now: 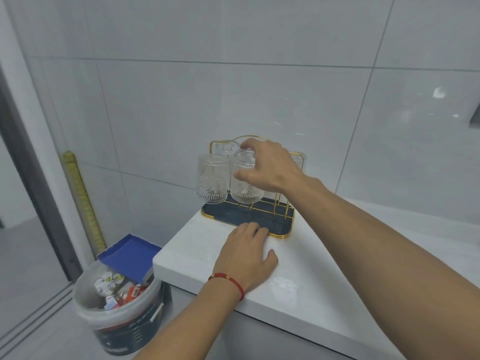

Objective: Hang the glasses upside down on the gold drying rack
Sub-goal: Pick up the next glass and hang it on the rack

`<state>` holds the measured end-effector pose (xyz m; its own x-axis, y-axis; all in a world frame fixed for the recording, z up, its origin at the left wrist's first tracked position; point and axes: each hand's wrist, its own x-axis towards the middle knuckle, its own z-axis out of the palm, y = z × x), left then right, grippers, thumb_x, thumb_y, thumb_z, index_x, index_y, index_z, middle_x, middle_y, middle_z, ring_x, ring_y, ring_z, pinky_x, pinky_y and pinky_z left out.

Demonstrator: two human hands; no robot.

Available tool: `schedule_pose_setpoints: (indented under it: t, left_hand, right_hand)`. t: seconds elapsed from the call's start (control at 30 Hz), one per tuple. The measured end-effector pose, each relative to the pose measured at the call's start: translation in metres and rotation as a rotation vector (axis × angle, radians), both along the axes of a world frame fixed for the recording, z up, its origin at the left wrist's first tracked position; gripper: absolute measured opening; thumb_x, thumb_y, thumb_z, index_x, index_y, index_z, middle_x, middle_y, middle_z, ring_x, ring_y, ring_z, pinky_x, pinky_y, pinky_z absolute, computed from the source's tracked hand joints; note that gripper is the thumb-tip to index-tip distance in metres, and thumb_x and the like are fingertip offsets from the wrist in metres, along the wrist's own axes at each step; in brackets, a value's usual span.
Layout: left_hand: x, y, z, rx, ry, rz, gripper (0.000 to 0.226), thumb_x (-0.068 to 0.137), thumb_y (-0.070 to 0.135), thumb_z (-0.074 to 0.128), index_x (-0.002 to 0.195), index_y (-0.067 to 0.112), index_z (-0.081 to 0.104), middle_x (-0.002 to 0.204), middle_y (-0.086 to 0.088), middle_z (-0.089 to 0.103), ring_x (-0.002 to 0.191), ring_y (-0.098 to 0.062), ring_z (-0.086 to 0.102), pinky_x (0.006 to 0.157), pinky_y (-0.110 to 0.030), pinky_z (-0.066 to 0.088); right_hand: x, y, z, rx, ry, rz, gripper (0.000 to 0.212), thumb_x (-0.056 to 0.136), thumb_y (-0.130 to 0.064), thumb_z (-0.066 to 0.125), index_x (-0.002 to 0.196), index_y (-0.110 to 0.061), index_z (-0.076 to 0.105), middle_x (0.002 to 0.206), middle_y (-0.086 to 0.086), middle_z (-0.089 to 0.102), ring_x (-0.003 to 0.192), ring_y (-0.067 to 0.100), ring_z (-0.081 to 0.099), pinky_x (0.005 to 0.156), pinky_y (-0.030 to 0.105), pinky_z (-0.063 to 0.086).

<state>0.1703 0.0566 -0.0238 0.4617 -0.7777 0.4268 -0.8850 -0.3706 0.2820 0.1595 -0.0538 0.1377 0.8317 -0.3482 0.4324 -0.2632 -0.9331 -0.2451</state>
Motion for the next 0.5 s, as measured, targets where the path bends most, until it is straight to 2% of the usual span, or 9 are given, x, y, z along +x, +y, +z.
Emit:
schedule_pose_setpoints:
  t: [0.13,0.27,0.33,0.4,0.5]
  left_hand:
    - [-0.002,0.000,0.000,-0.019,-0.003,0.004,0.043,0.088,0.037,0.047,0.119,0.009,0.061,0.118,-0.008,0.060,0.114,-0.027,0.051,0.101,-0.041,0.044]
    - [-0.002,0.001,0.000,-0.028,-0.030,-0.001,0.040,0.087,0.032,0.049,0.118,0.009,0.062,0.117,-0.008,0.060,0.113,-0.028,0.052,0.102,-0.040,0.043]
    - [-0.003,0.001,0.002,-0.044,-0.026,-0.013,0.038,0.087,0.031,0.051,0.117,0.009,0.063,0.118,-0.007,0.061,0.114,-0.027,0.053,0.102,-0.039,0.042]
    - [-0.003,0.003,0.004,-0.066,-0.025,-0.029,0.032,0.087,0.028,0.053,0.111,0.010,0.065,0.115,-0.006,0.063,0.111,-0.026,0.054,0.100,-0.039,0.043]
    - [-0.006,0.007,0.009,-0.120,-0.019,-0.046,0.018,0.084,0.018,0.060,0.098,0.009,0.068,0.103,-0.006,0.067,0.099,-0.027,0.059,0.089,-0.039,0.047]
  right_hand:
    - [0.003,-0.002,-0.008,-0.011,0.064,0.011,0.069,0.085,-0.053,0.070,0.146,-0.026,0.059,0.149,0.002,0.063,0.140,0.028,0.054,0.109,0.047,0.049]
    - [0.003,-0.003,-0.010,-0.093,0.106,0.027,0.067,0.090,-0.060,0.064,0.147,-0.026,0.059,0.150,0.003,0.063,0.137,0.028,0.057,0.102,0.044,0.048]
    - [-0.001,-0.002,-0.009,-0.153,0.110,0.025,0.066,0.091,-0.061,0.062,0.147,-0.025,0.058,0.148,0.004,0.064,0.136,0.029,0.058,0.104,0.044,0.048]
    - [-0.013,-0.001,-0.007,-0.184,0.036,0.028,0.059,0.096,-0.057,0.059,0.143,-0.022,0.061,0.145,0.004,0.065,0.134,0.028,0.059,0.108,0.045,0.045]
    - [-0.050,-0.007,-0.010,-0.150,-0.225,0.052,0.037,0.101,-0.035,0.058,0.131,-0.016,0.068,0.133,0.003,0.070,0.122,0.027,0.064,0.105,0.044,0.042]
